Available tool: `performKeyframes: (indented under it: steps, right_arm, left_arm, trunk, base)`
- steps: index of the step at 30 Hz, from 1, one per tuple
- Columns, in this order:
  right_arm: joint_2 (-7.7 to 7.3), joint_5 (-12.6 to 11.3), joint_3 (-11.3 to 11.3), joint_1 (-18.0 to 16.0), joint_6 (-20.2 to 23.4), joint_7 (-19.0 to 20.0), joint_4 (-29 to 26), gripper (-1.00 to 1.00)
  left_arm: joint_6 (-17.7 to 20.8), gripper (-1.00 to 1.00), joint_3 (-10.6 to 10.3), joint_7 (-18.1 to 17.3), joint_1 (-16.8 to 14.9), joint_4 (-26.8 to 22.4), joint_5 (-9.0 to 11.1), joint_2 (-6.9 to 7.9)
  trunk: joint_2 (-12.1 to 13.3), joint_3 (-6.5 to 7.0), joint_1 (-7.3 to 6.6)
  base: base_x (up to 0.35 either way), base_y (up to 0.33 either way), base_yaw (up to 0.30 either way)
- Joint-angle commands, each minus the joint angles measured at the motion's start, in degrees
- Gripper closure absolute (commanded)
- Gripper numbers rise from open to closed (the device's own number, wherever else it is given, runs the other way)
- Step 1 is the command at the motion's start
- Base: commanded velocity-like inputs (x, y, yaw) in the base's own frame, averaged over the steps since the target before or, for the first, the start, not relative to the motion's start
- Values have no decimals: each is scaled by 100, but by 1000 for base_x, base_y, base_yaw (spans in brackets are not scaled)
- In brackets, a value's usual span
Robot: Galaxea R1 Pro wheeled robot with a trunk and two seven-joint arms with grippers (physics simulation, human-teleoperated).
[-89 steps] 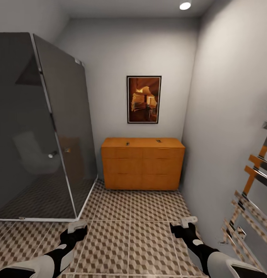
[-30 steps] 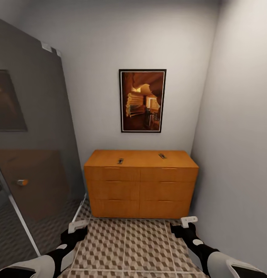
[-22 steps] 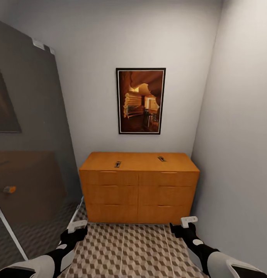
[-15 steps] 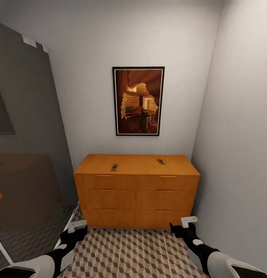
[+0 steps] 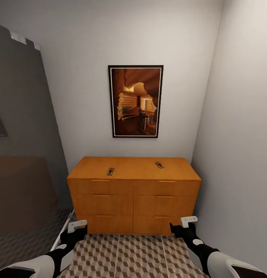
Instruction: Take the four mousetraps from the cabinet in the bathroom and place them on the bathroom floor. Make sure all four end up on the same floor surface, and ensure that at least two of them are either under or directly next to the same bathroom sink.
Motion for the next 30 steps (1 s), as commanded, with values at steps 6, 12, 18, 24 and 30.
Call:
performKeyframes:
  steps: [6, 12, 18, 24, 30]
  right_arm:
    - [-1, 61, -30, -3, -18, -16, 5, -100]
    - [-1, 62, -29, -3, -18, -16, 4, -100]
    - [-1, 67, -29, -3, -17, -16, 4, -100]
    - [-1, 70, -24, -3, -12, -16, 4, -100]
    - [-1, 87, -21, -3, -10, -16, 4, -100]
  left_arm:
    - [-18, -100, -49, 20, -7, 22, 44, -9]
    - [-5, -100, -48, 14, -7, 22, 52, -23]
    - [-2, -100, -45, -11, -7, 22, 57, -37]
    - [-8, -100, -42, -11, -7, 16, 61, -39]
    - [-1, -100, -25, -18, -7, 9, 69, -49]
  trunk:
    - [-5, -3, 3]
    - [-5, -3, 3]
    - [-5, -3, 3]
    - [-5, -3, 3]
    - [-5, -3, 3]
  base:
    - [15, -6, 0]
    - [3, -1, 0]
    - [0, 0, 0]
    - [0, 0, 0]
    - [0, 0, 0]
